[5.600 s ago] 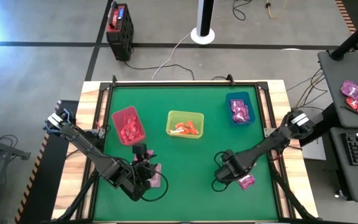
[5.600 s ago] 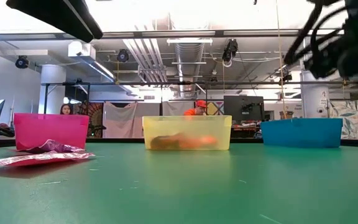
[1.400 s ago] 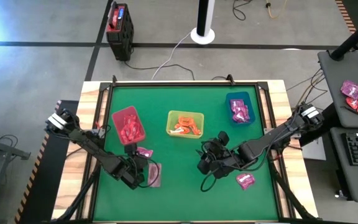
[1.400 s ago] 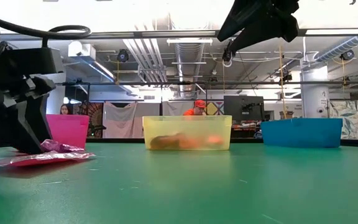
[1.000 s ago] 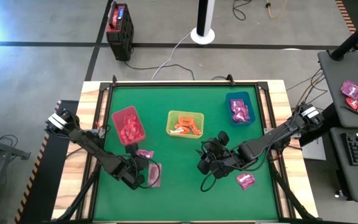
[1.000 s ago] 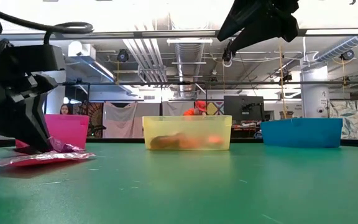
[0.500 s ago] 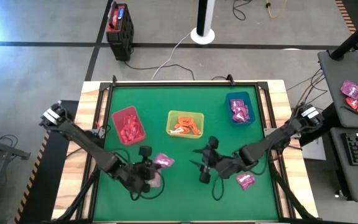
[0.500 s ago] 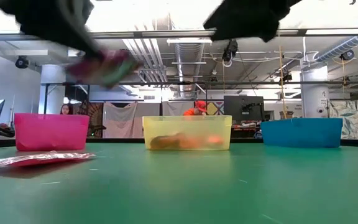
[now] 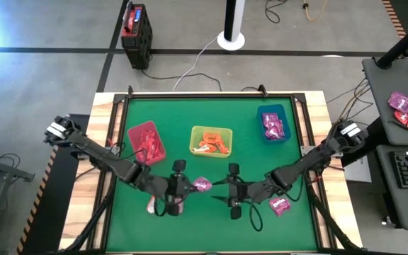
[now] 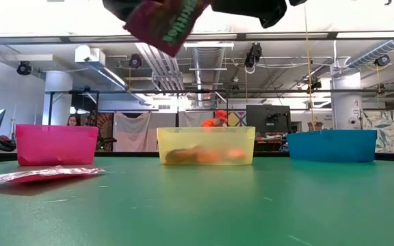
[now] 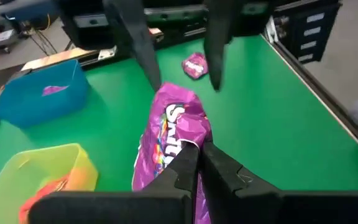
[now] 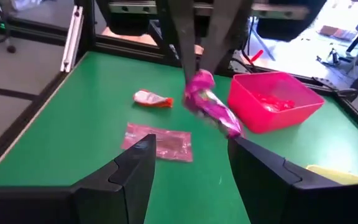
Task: Sort candy by brand, put in halloween buckets
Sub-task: Put the purple candy into the blue bin
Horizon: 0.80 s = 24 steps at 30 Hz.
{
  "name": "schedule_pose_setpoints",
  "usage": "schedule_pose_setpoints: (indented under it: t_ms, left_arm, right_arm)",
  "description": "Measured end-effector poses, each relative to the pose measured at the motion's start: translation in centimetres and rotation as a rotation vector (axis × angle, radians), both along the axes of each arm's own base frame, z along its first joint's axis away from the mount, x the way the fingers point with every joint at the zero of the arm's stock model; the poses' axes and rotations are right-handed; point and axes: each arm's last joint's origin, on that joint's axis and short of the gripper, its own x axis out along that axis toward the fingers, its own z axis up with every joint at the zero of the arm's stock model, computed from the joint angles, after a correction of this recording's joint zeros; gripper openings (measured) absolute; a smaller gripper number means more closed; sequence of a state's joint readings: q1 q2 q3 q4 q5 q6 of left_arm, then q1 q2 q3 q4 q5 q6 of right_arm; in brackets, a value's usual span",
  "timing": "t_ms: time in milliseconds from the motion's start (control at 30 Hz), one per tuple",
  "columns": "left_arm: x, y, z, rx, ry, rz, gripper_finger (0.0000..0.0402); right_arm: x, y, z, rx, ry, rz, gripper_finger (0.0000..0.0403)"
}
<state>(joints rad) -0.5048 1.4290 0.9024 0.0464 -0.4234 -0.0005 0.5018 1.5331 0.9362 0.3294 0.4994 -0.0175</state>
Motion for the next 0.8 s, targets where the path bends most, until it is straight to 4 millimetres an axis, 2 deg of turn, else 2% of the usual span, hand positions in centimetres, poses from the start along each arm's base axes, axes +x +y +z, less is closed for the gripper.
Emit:
schedule_pose_setpoints:
  t_ms: [233,567,667,800]
  left_arm:
    - [1.1,-0.3,-0.6,-0.045,-0.014,-0.136,0.0000]
    - [1.3,-0.2,-0.3,-0.052,-0.043,-0.140,0.0000]
    - [1.5,-0.2,0.0,-0.048,-0.082,-0.147,0.0000]
    - [1.5,-0.3,0.1,-0.025,-0.093,-0.157,0.0000]
  right_arm:
    - [1.0,0.3,-0.2,-0.061,0.000,-0.091,0.0194]
    - [1.2,0.5,-0.2,-0.071,0.020,-0.039,0.0188]
    - [1.2,0.6,-0.2,-0.069,0.020,-0.006,0.0160]
    - [1.2,0.6,-0.2,-0.092,0.024,0.004,0.0088]
